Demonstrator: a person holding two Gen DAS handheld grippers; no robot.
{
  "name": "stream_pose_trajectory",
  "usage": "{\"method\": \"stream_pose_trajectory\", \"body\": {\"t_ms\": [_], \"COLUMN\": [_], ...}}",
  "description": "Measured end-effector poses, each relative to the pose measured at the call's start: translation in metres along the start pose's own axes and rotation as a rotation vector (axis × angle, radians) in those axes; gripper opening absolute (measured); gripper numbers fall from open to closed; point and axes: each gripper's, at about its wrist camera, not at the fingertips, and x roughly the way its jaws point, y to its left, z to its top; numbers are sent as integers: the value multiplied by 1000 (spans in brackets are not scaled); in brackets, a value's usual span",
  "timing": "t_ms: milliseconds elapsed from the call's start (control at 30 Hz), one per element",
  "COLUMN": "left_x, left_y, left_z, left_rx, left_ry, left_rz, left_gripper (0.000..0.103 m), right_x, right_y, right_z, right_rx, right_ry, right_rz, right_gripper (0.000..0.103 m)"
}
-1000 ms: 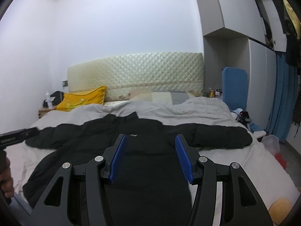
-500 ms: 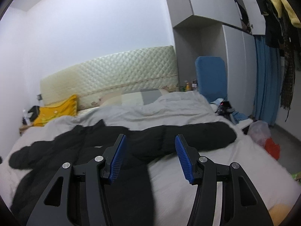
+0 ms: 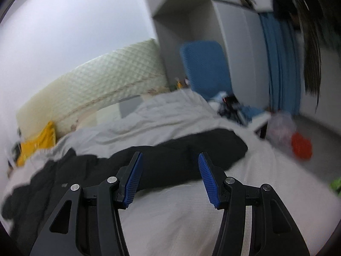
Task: Fold large clothes
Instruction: 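Move the right gripper to a sleeve cuff, grasp and lift it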
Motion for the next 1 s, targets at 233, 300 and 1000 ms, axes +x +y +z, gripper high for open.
{"method": "stream_pose_trajectory", "body": {"t_ms": [233, 300, 1000], "left_x": [21, 27, 109], "left_y": [-4, -8, -16], "left_z": [5, 5, 0], "left_rx": [-16, -12, -14], "left_ry": [22, 27, 181], "left_rz": [36, 49, 88], "left_gripper": [81, 81, 81], "right_x": [74, 94, 219], "right_y": [-115, -134, -171], "right_z": [-16, -24, -4], "right_rx": [411, 485, 577], "right_ry": [106, 137, 159], "right_rz": [125, 126, 148], "right_gripper": [70, 70, 31]}}
